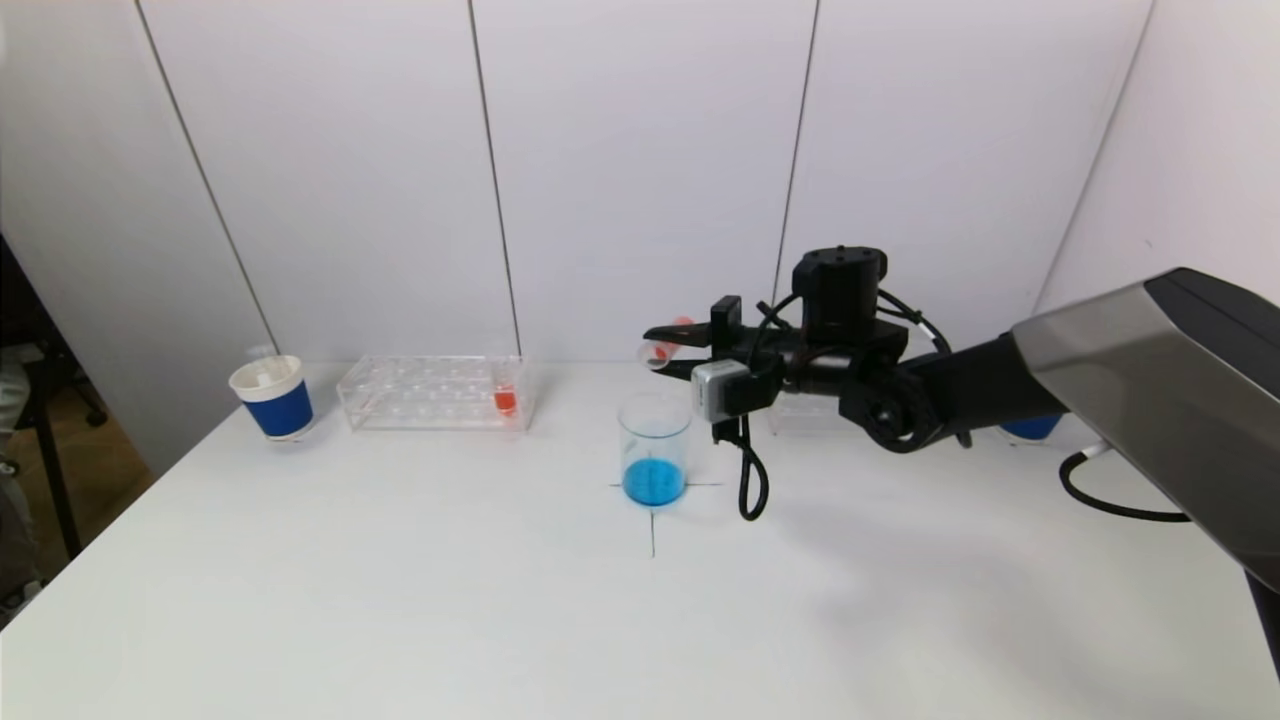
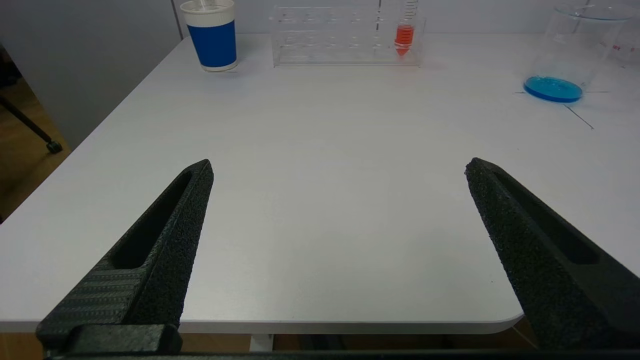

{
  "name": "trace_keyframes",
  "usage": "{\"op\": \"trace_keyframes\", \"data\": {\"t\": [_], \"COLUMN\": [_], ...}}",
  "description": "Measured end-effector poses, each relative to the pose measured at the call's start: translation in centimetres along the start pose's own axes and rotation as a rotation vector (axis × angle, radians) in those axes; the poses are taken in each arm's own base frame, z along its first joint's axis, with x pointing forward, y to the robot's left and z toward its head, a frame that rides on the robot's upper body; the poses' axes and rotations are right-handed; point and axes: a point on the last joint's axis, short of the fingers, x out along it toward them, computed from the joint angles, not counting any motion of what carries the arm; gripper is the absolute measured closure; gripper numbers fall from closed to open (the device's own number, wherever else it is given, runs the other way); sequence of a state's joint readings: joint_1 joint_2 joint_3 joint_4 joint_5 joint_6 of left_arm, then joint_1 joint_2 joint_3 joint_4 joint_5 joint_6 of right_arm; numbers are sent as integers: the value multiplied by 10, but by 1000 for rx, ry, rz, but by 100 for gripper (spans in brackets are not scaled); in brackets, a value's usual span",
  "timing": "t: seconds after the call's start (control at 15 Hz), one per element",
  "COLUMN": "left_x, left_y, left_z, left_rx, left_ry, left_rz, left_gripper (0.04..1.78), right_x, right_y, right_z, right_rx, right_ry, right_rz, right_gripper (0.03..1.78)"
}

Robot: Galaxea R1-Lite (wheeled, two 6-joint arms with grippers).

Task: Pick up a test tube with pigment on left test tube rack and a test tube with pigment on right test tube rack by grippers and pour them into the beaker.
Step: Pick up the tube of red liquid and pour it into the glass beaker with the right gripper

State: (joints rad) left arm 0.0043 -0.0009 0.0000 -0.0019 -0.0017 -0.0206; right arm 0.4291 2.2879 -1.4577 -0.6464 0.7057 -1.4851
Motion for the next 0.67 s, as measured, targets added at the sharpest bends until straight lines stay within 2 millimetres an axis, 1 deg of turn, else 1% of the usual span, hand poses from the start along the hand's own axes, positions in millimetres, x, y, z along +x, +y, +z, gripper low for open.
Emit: {"op": "trace_keyframes", "data": {"t": [0.33, 0.67], "left_x": [0, 0], "left_y": [0, 0], "left_z": [0, 0], "left_rx": [0, 0], "left_ry": [0, 0], "left_rz": [0, 0], "left_gripper": [6, 6], "right_x": [0, -3], "right_y": [5, 5], "right_z": [-8, -15], "right_rx": [-68, -131], "right_ry": [30, 61], "right_rz": [5, 1], "right_gripper": [135, 135]}}
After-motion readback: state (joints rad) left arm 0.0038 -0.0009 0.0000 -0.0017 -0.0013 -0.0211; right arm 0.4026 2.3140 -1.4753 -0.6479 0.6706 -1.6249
